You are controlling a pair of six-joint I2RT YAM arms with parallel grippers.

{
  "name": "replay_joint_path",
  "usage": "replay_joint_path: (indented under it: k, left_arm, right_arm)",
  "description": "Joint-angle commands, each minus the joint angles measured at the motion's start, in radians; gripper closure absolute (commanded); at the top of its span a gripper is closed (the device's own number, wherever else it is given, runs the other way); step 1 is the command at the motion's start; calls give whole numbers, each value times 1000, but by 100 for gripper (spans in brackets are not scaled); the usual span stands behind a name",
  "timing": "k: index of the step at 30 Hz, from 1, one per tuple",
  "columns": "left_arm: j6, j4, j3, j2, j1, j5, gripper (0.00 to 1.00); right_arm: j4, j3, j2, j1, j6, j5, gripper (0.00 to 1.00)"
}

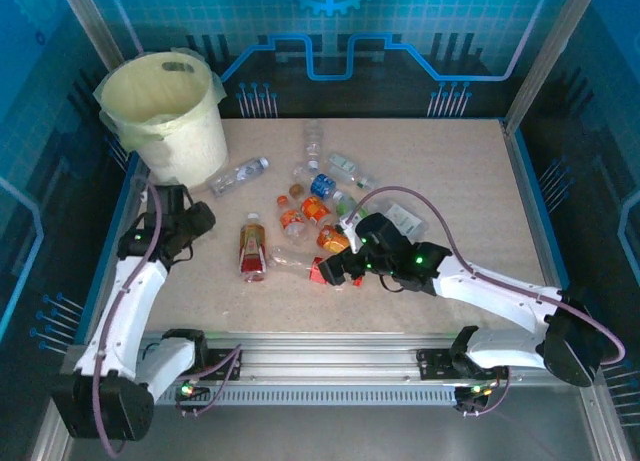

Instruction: Put the plastic bottles in the bin

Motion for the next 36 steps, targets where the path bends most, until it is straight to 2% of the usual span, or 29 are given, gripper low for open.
replay_joint_path:
  k: [1, 5, 8, 14, 18, 27, 31, 33, 36]
  left_arm:
    - [-6, 84, 108, -3, 5, 57, 46]
    - [1, 170, 237, 56, 5, 123, 47]
    - [4, 276, 315, 97, 5, 134, 48]
    - [-22, 525, 393, 182, 6, 64, 49]
    - [5, 622, 483, 273, 9, 32, 48]
    - [35, 661, 706, 517, 108, -24, 48]
    - [40, 640, 800, 638, 144, 6, 48]
    - [110, 606, 877, 707, 154, 51, 47]
    - [233, 499, 992, 797, 157, 61, 47]
  right_arm:
    - [22, 29, 1, 19, -21, 23, 0]
    - [17, 39, -11, 21, -18, 60, 0]
    - [20, 42, -27, 21, -4, 96, 0]
    - [35, 25, -66, 21, 29, 177, 0]
    - [42, 8, -93, 21, 45, 219, 0]
    - [19, 1, -126, 20, 61, 250, 0]
    - [5, 3, -134, 20, 82, 270, 0]
    - [-6, 11, -138, 19, 82, 263, 0]
    - [-24, 14, -148, 20, 83, 255, 0]
